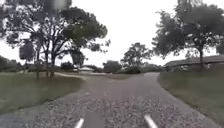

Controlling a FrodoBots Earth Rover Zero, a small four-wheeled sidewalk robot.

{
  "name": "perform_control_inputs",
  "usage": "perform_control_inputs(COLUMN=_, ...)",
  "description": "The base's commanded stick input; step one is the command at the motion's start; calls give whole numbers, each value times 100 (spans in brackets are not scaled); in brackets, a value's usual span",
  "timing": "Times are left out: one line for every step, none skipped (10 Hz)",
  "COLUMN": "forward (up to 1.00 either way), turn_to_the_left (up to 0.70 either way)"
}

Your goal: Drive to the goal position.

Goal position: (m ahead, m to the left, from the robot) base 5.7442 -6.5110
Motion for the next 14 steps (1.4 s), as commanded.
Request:
perform_control_inputs(forward=70, turn_to_the_left=-35)
perform_control_inputs(forward=70, turn_to_the_left=-35)
perform_control_inputs(forward=70, turn_to_the_left=-35)
perform_control_inputs(forward=70, turn_to_the_left=-35)
perform_control_inputs(forward=70, turn_to_the_left=-28)
perform_control_inputs(forward=70, turn_to_the_left=-17)
perform_control_inputs(forward=70, turn_to_the_left=-7)
perform_control_inputs(forward=70, turn_to_the_left=0)
perform_control_inputs(forward=70, turn_to_the_left=0)
perform_control_inputs(forward=70, turn_to_the_left=0)
perform_control_inputs(forward=70, turn_to_the_left=0)
perform_control_inputs(forward=70, turn_to_the_left=0)
perform_control_inputs(forward=70, turn_to_the_left=0)
perform_control_inputs(forward=70, turn_to_the_left=0)
